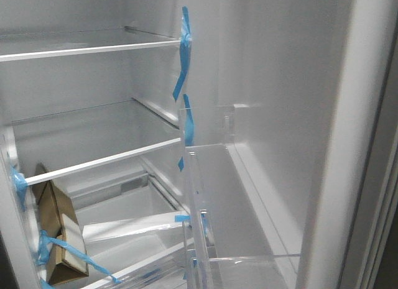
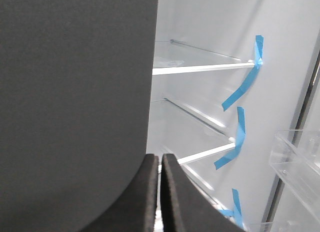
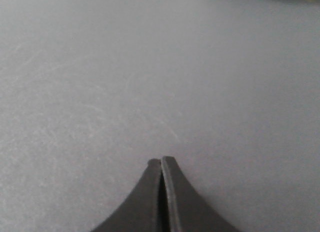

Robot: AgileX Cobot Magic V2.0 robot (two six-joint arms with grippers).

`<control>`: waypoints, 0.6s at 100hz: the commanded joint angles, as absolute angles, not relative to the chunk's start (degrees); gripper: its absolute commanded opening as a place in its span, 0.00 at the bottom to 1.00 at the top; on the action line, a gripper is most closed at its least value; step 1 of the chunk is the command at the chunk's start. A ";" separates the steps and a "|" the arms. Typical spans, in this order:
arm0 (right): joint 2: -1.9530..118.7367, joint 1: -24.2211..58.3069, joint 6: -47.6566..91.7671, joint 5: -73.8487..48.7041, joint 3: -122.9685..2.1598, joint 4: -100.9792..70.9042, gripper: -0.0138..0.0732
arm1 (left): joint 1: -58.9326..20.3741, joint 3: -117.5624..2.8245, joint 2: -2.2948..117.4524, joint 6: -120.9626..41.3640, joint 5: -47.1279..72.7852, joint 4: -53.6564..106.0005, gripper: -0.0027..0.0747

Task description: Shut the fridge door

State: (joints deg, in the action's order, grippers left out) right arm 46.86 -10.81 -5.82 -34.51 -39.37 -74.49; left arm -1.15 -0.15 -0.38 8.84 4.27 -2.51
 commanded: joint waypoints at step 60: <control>55.72 7.44 -0.63 -28.47 -54.37 -75.61 0.08 | -1.35 2.15 -1.67 8.95 -0.49 -2.15 0.01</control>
